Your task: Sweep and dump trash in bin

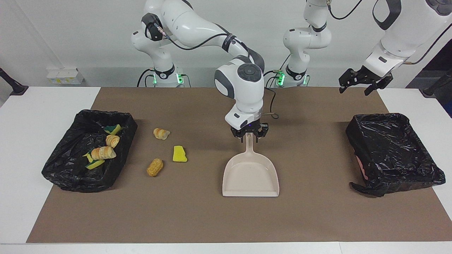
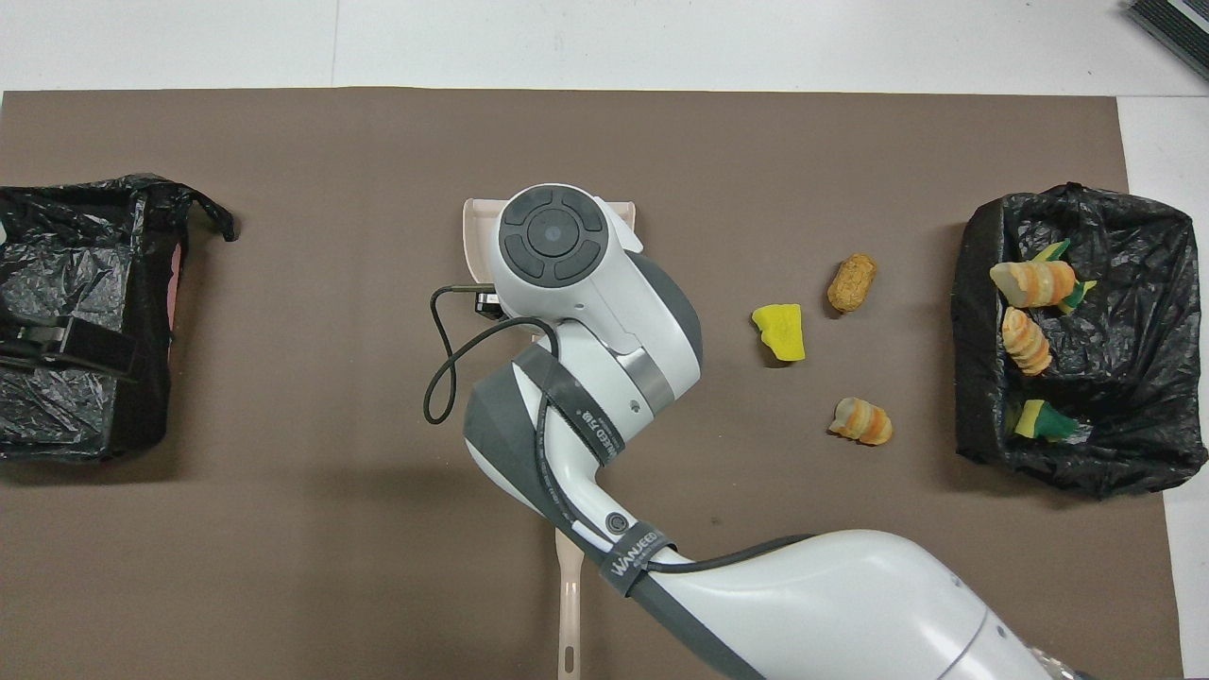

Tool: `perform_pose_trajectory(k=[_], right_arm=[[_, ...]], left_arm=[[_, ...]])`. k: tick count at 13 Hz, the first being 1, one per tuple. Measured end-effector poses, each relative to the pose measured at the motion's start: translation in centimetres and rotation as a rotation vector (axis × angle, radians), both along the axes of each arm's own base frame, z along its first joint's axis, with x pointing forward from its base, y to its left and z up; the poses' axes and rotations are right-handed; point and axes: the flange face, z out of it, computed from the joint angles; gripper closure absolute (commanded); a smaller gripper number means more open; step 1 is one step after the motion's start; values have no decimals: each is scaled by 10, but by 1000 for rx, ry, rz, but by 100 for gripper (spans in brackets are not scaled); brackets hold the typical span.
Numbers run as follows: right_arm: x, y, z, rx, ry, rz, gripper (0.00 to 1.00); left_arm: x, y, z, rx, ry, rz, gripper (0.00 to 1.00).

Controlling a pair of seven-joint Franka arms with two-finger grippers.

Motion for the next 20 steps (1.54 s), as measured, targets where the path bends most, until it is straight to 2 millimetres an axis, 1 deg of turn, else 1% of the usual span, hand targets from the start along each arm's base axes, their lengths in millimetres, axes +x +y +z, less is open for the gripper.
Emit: perform_pose_trajectory(k=[1,2,3,4,5,7,9,13,15,16,20], right_arm=[[-7,-9,14,-4,-3,-9,22],[-19,-16,27,-10,-1,-25,22],[-39,-21,38,-21,3,-33,22],[-59,-23,44,-34,12,-23,21],[-83,-21,43,-47,28,-6,18],[-130,-16,31,-73,76,21,17],[-175,-18,14,-89,139,45,17],[-236,-32,-6,-93,226,58,17],[-258,-38,-14,-98,244,61,17],[-263,-40,-19,-95,251,54,17],[-282,-23,-41,-50,243,49,17]], left_arm=[[0,0,0,0,0,0,0],[0,0,0,0,0,0,0],[0,0,0,0,0,0,0],[0,0,0,0,0,0,0],[0,0,0,0,0,0,0],[0,0,0,0,0,0,0],[0,0,0,0,0,0,0],[0,0,0,0,0,0,0],[0,0,0,0,0,0,0],[0,0,0,0,0,0,0],[0,0,0,0,0,0,0]])
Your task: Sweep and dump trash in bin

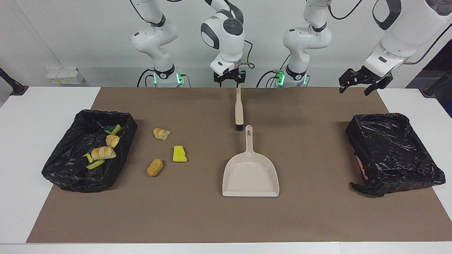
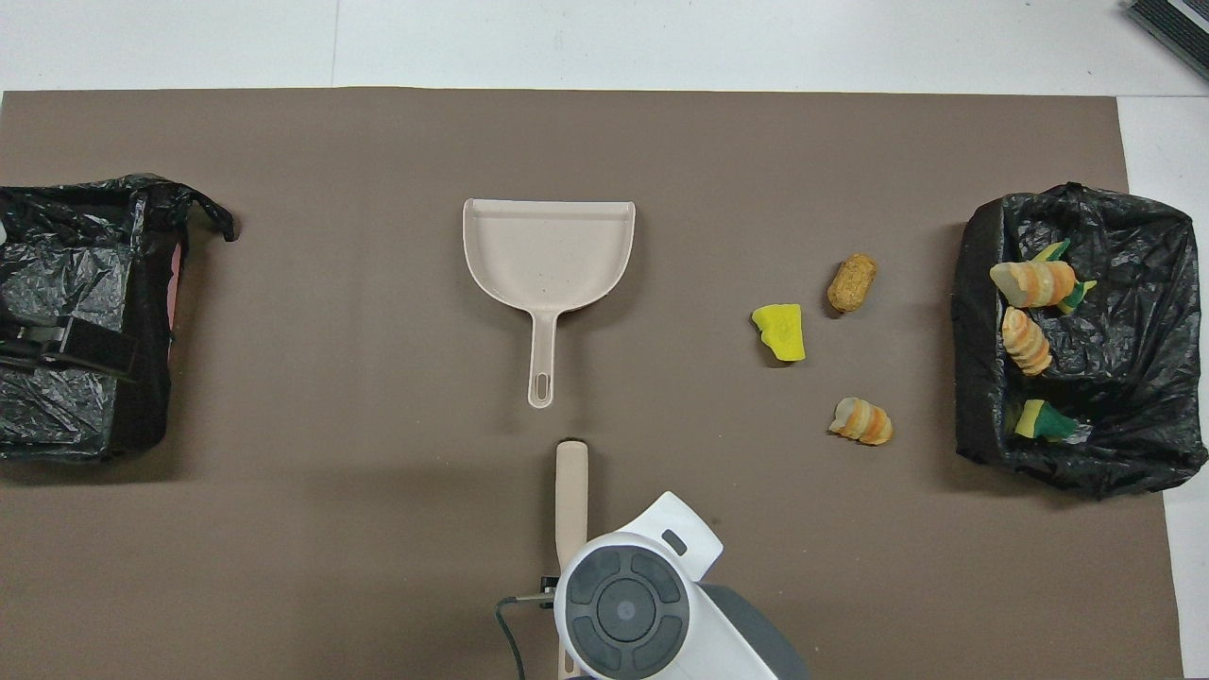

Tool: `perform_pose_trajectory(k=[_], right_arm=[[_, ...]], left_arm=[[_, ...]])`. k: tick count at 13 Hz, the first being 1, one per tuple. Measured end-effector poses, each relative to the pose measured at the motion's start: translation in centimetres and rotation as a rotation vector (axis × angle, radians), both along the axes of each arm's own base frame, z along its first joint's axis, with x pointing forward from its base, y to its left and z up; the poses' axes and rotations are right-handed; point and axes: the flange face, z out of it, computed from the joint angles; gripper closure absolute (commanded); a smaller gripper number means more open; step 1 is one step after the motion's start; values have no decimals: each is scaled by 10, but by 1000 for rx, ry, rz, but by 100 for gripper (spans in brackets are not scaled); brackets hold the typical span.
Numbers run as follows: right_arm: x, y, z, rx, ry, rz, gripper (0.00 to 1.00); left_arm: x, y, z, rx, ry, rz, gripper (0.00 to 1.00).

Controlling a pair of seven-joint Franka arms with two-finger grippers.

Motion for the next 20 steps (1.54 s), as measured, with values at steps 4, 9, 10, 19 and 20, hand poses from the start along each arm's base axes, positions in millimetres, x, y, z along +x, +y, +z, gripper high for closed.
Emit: perform_pose_trajectory(k=[4,9,10,19,20], right_arm=[[-12,27,-39,18,-15,1,19],[-24,40,-70,-10,11,11,34],[-27,41,-71,-12,12,12,41],[-26,41,-70,-17,9,-6,100],[-25,40,-69,-16,7,-14,100]], left_arm=[[0,0,0,0,0,0,0],[0,0,0,0,0,0,0],[0,0,0,0,0,0,0],[0,0,0,0,0,0,0],[0,0,0,0,0,0,0]])
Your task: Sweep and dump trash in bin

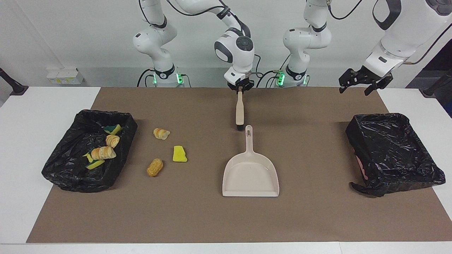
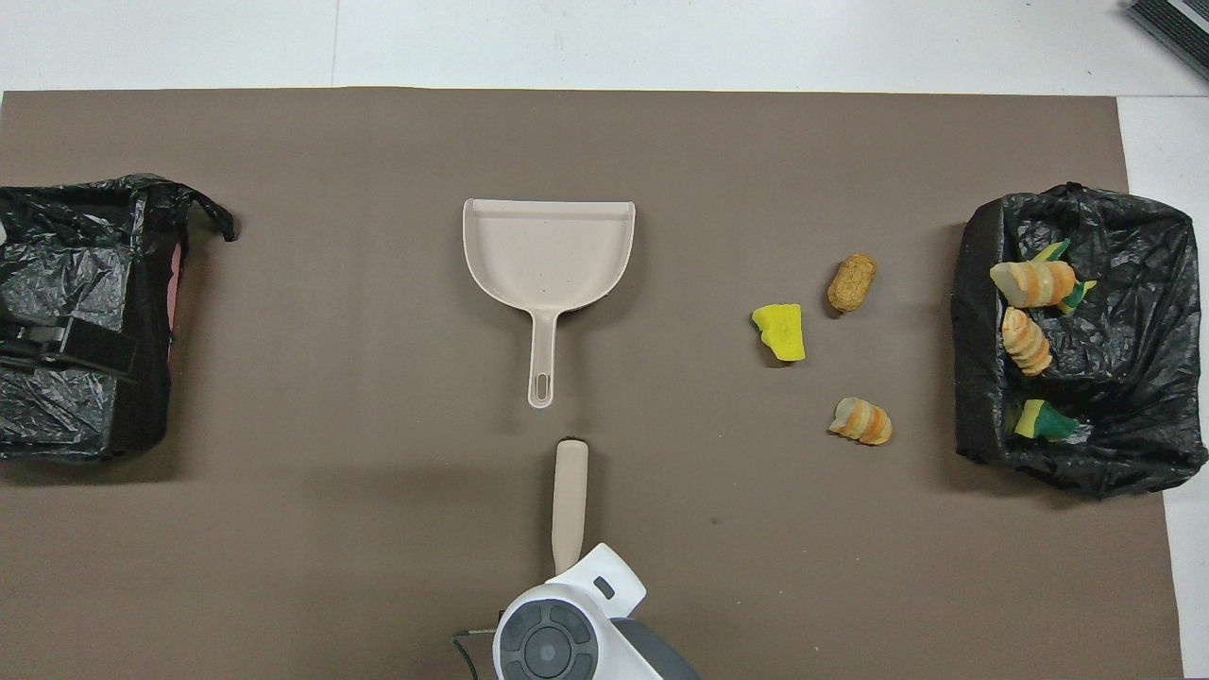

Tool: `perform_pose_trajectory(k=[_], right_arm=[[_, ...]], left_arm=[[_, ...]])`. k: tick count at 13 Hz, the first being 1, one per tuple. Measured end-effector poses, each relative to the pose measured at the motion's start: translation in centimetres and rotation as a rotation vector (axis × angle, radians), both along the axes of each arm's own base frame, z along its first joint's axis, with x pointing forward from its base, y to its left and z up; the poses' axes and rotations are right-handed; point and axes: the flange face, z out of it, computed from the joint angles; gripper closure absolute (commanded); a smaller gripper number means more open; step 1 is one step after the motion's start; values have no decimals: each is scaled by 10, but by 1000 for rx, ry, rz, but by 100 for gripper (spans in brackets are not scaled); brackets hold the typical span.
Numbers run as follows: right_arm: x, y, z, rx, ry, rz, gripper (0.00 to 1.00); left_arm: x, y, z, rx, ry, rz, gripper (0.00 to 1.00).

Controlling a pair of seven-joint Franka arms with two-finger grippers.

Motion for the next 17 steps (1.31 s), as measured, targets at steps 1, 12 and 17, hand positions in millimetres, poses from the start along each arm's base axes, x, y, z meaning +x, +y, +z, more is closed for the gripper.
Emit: perform_pose_trajectory(k=[1,12,17], right_arm=[[1,-2,3,-2,0,-12,100],[31,-140,37,-235,49,-231,100],[54,-200,23,-354,32,-390,100]], left_arm=[[0,0,0,0,0,0,0],[-3,-94,23,-16,-170,-56,0],[23,-213,-68,-36,-176,-25,0]])
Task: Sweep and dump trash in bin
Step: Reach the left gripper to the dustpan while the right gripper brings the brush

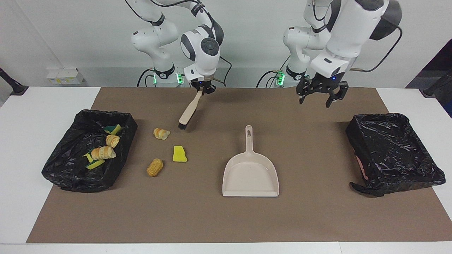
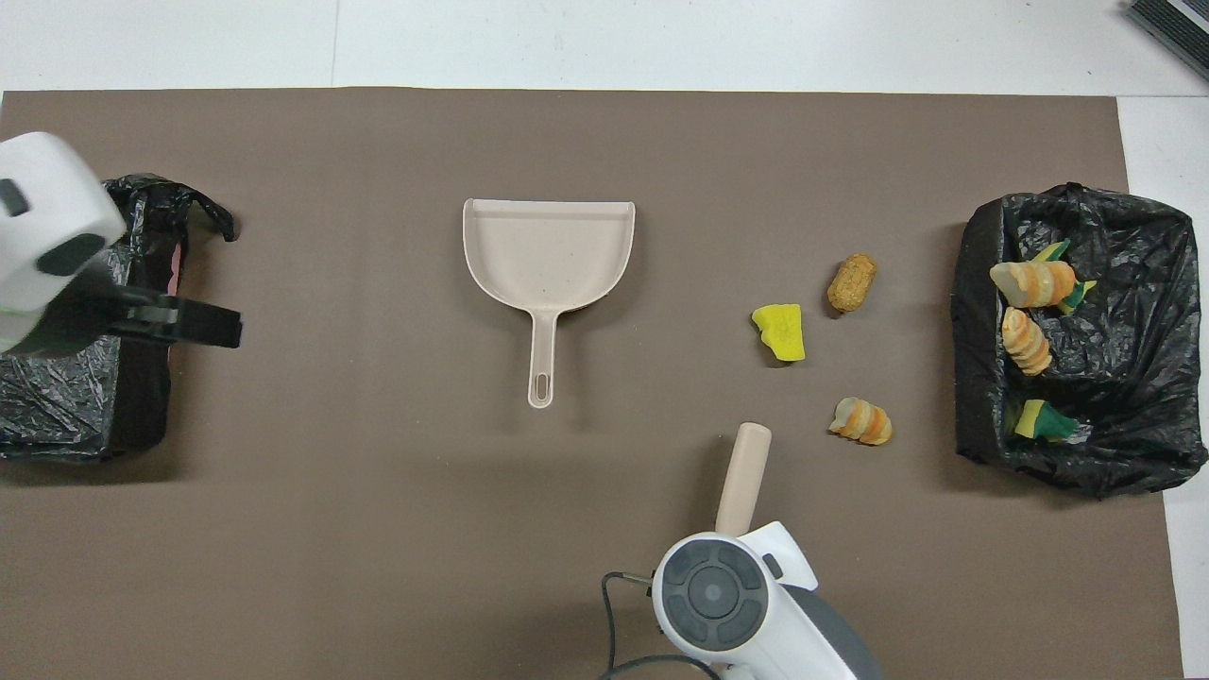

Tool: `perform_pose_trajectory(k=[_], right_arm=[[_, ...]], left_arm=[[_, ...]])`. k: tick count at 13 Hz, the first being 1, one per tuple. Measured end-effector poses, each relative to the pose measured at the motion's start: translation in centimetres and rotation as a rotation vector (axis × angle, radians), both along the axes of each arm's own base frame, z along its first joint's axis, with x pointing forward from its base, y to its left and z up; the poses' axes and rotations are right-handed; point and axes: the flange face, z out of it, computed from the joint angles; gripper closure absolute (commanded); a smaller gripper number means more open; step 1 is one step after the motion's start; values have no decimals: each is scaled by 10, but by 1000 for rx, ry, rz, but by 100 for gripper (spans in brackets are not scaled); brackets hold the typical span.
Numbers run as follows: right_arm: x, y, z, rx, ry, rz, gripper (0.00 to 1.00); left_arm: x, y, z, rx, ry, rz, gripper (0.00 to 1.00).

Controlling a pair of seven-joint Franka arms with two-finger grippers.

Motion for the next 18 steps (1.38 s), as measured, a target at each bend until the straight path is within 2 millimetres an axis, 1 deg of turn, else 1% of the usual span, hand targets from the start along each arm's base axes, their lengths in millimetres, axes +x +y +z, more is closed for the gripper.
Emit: perform_pose_trajectory(k=[1,3,5,6,7,8,9,10,11,13,16,18], right_arm=[[4,-11,-1,-33,3,-11,100],[13,-34,-2,-74,16,-42,100],[19,-56,-7,-84,37,-71,100],[20,-69,-11,-83,54,-73,100],[20,-86,-16,-75,78,-70,100],[20,-98,-20,-65,94,-66,100],[20,-104,-21,-54,98,-64,100],[20,-104,-22,-38,90,-56,100],[21,-101,-22,-23,71,-46,100],[29,-95,-22,26,7,-18,100],[45,-89,-25,133,-54,-2,100],[64,-84,-24,161,-89,-1,100]], left_arm=[[4,-20,-23,3,8,19,0],[12,-63,-77,21,10,55,0],[13,-92,-126,24,10,54,0],[8,-103,-144,22,10,41,0],[-1,-112,-155,23,11,24,0],[-11,-123,-160,26,15,4,0],[-20,-133,-163,27,17,-16,0],[-28,-143,-164,29,20,-32,0],[-34,-148,-165,31,22,-42,2],[-42,-151,-168,35,26,-52,5],[-42,-147,-172,39,25,-54,7],[-44,-146,-179,44,29,-59,27]])
